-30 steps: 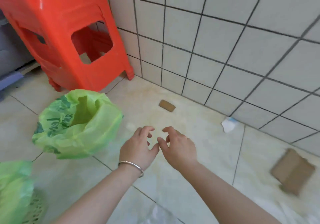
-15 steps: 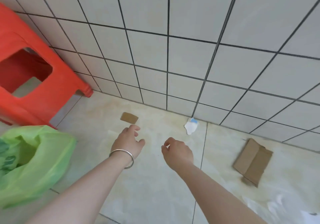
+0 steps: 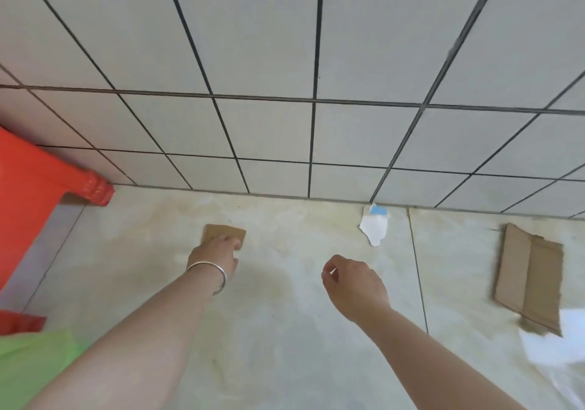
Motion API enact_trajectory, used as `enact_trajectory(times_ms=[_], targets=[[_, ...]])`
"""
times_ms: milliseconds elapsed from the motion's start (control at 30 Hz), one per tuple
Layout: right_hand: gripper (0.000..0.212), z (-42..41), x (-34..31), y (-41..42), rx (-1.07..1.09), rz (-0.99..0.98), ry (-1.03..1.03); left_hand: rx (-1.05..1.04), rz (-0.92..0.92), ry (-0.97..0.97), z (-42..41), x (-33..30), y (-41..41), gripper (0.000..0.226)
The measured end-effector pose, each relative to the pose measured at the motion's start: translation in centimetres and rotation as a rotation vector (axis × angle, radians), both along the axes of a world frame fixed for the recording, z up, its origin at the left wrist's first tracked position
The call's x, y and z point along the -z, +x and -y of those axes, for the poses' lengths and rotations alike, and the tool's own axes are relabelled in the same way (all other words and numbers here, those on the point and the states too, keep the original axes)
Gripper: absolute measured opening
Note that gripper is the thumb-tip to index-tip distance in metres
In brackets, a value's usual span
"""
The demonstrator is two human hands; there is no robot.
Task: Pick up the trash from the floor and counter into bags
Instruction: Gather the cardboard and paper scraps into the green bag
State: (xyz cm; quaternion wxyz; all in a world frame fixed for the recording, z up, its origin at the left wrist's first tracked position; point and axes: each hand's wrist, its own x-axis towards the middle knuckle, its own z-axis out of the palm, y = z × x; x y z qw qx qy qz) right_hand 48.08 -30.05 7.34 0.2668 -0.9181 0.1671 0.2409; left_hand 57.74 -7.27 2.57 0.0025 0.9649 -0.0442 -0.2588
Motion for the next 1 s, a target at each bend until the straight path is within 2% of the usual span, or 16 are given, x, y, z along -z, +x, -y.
enact_trajectory(times_ms=[100,233,433,600,767,867,933,1000], targets=[[0.024,-1.7,1.6,1.6,0.011,-0.01,-0.014,0.08,0.072,0.048,-0.6,2.6,1.6,0.038],[0.024,-3.6,2.9,2.7,0.02,-0.026,-0.014,0.108,0.156,0.021,-2.2,5.4,3.6,0.055],[0.024,-5.1,4.1,4.0,0.017,-0.045,-0.036,0.099,0.171,-0.06,-3.9,7.3,5.5,0.059],[0.024,-5.6,5.3,5.0,0.013,-0.029,-0.014,0.206,0.148,-0.039,-3.5,7.0,5.6,0.064],[0.024,-3.5,5.2,4.6,0.036,-0.006,0.003,0.044,0.139,-0.247,2.4,4.8,3.6,0.061],[0.024,-0.3,4.6,3.8,0.071,-0.004,-0.018,0.111,0.129,-0.287,8.6,3.3,2.0,0.055],[0.025,2.1,4.3,3.3,0.116,0.005,-0.035,0.107,0.063,-0.335,12.8,2.9,1.2,0.056],[0.025,4.5,4.2,2.8,0.174,0.018,-0.045,0.004,-0.028,-0.417,16.8,2.6,0.7,0.057]])
